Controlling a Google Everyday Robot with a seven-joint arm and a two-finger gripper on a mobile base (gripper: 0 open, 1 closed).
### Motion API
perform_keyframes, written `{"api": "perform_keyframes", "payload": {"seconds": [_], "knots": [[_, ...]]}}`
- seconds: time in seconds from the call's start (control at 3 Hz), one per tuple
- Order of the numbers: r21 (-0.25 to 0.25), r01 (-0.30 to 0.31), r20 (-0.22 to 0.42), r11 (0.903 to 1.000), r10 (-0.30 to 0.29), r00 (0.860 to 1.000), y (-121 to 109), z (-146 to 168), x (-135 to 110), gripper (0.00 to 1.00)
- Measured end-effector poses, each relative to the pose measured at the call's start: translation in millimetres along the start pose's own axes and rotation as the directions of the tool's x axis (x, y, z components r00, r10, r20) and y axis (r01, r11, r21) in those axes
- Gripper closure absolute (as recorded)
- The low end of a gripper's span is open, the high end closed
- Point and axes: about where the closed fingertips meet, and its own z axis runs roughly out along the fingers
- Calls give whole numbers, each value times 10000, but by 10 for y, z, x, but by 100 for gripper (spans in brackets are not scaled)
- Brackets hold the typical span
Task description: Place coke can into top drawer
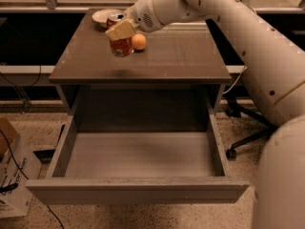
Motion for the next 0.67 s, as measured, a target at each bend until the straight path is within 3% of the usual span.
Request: {"api": "perform_keyframes", "payload": {"seconds": [0.33,0.67], "knots": [[244,-718,-535,9971,730,9959,423,-404,99,100],[20,-1776,-1646,9841,1755,9706,947,-548,491,100]]}}
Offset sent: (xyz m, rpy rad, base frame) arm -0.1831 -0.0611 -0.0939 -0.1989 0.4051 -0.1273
